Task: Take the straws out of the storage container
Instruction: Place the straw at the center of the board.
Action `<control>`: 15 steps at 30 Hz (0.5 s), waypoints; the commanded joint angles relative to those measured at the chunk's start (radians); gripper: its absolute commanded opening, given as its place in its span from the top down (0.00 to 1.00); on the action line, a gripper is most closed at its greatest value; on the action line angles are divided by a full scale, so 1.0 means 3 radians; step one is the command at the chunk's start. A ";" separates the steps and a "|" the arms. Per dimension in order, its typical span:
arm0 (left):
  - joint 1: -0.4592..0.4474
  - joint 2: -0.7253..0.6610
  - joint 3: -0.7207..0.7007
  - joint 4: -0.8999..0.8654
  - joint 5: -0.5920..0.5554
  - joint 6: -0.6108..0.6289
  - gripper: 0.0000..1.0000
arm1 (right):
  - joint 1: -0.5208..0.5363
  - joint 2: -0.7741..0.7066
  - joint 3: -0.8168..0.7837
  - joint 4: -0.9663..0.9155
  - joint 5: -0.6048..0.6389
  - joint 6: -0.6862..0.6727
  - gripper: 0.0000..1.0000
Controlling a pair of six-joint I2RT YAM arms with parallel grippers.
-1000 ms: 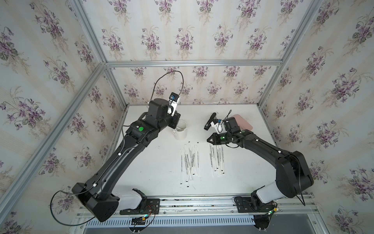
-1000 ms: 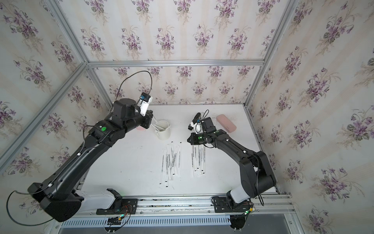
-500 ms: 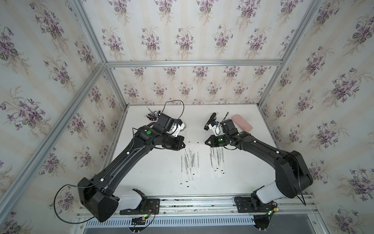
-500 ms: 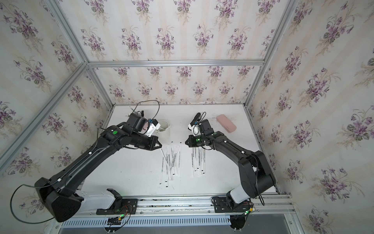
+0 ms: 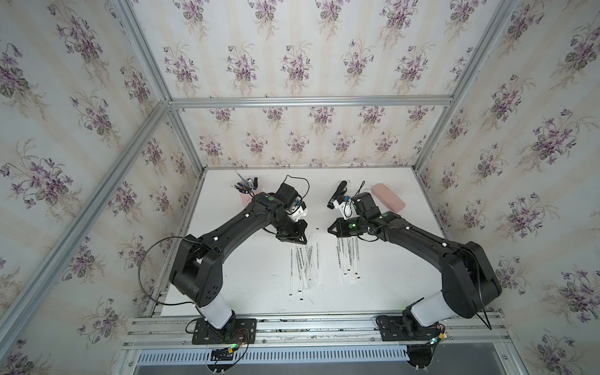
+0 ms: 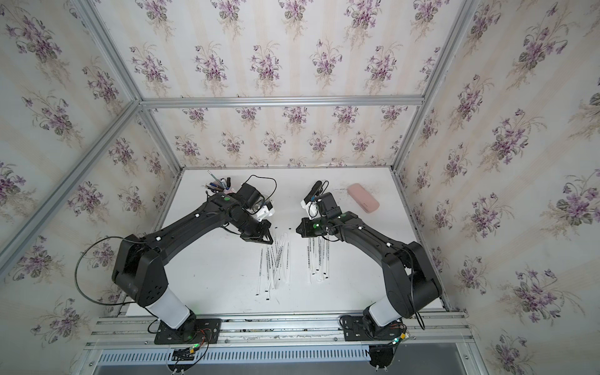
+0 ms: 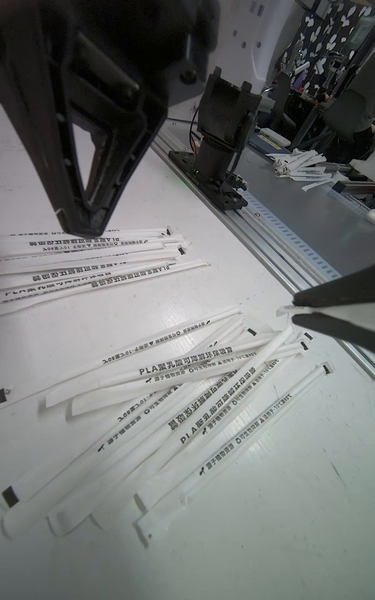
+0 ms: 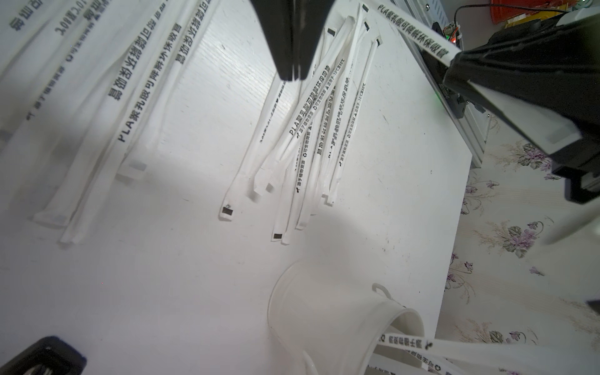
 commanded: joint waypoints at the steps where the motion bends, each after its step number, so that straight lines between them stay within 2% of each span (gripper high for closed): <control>1: 0.0040 0.0126 0.0060 -0.0035 0.0050 0.0161 0.91 | 0.0003 0.0019 0.0020 -0.0005 0.0010 -0.0038 0.92; 9: 0.0161 0.0388 0.0127 -0.0031 0.0055 0.0286 0.90 | 0.0003 0.0045 0.0007 0.0005 0.0005 -0.0037 0.92; 15: 0.0174 0.0428 0.0146 -0.0049 0.0037 0.0319 0.79 | 0.0003 0.0032 0.0000 -0.0010 0.0030 -0.0042 0.92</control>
